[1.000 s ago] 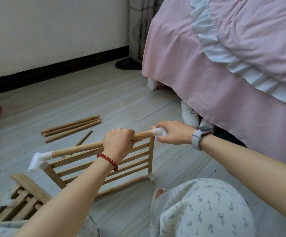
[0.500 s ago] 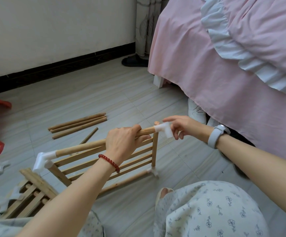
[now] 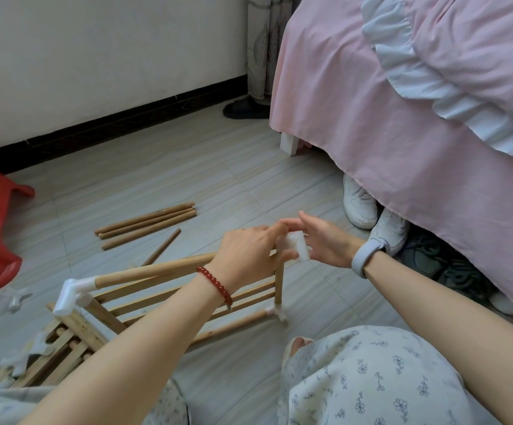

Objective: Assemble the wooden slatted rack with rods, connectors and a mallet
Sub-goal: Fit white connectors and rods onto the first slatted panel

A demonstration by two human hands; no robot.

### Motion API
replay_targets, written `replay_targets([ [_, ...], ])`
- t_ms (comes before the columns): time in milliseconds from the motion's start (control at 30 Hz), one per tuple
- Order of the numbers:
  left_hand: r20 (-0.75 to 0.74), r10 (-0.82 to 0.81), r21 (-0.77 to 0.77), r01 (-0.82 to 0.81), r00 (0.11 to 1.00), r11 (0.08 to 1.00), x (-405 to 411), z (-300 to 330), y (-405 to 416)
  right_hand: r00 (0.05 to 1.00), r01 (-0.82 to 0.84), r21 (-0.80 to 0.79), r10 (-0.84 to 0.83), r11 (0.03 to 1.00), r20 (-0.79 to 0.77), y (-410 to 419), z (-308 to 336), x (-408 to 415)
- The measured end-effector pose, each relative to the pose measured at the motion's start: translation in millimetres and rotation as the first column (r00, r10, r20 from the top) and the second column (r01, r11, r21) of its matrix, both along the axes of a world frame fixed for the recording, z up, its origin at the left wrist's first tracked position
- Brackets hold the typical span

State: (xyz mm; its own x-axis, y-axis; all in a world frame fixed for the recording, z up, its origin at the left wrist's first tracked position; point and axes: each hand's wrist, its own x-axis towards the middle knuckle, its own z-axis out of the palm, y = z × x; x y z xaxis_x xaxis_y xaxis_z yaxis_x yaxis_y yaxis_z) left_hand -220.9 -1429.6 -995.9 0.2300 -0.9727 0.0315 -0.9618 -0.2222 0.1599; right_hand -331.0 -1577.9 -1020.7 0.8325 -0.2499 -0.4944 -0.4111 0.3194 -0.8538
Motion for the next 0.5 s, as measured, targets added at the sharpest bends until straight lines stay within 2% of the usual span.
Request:
replay_targets([
  [100, -0.045, 0.003, -0.003, -0.003, 0.999, 1.0, 1, -1, -8, 0.999, 0.043, 0.011, -0.043, 0.999, -0.012, 4, -1, -2],
  [367, -0.205, 0.119, 0.149, -0.089, 0.971, 0.985, 18, 4, -26, 0.999, 0.007, -0.056, -0.009, 0.998, -0.042, 8, -13, -8],
  [500, -0.32, 0.146, 0.229, -0.073, 0.936, 0.971, 22, 8, -33, 0.999, 0.012, -0.08, -0.016, 0.997, -0.042, 11, -9, -7],
])
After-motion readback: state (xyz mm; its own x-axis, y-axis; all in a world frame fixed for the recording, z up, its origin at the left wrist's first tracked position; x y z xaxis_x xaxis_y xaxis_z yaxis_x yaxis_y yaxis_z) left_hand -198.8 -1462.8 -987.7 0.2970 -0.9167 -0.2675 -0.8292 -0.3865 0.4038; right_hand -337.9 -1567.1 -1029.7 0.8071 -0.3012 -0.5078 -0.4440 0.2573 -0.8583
